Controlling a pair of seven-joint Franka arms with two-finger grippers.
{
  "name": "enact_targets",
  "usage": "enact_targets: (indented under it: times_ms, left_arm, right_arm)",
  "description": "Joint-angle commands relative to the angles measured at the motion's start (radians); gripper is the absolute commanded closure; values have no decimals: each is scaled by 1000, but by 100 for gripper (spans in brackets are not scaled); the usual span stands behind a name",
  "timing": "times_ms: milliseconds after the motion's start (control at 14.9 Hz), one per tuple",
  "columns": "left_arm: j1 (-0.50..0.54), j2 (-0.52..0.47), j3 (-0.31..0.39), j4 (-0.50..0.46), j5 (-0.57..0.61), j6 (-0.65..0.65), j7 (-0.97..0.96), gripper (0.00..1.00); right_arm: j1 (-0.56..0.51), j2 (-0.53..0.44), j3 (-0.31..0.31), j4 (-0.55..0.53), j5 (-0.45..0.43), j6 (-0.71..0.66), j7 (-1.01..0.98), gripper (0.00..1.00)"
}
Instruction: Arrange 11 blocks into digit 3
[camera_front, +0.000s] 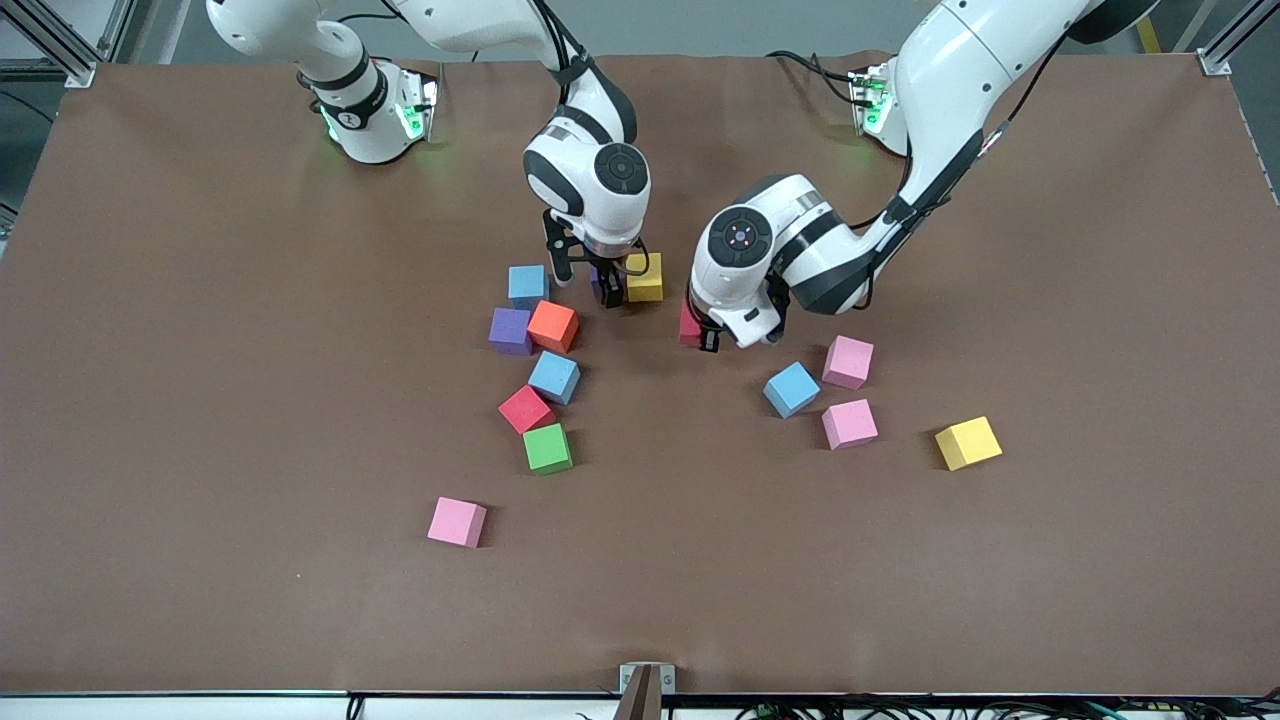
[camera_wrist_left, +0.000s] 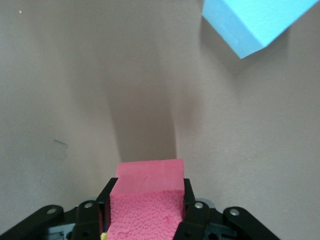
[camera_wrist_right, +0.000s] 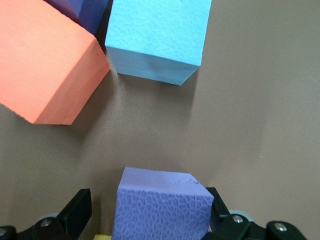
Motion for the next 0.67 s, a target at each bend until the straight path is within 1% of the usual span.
enact_targets:
  times_ms: [0,202,471,606]
  left_arm:
    - [13,-68,-5,-70,-16,29,-47,76]
    - [12,-68,-23,-87,-16,70,-108,75]
    - [1,-60,-23,-102,-14,109,-120,75]
    - [1,-62,-23,-130,-8,135,-120,75]
  right_arm:
    - [-10,-37,5,-12,20,-11,-13,0]
    - [-15,-37,5,-12,20,-3,-14,0]
    - [-32,-32,5,-7,18,0,-16,2]
    - [-33,-31,5,2,18,0,-16,3]
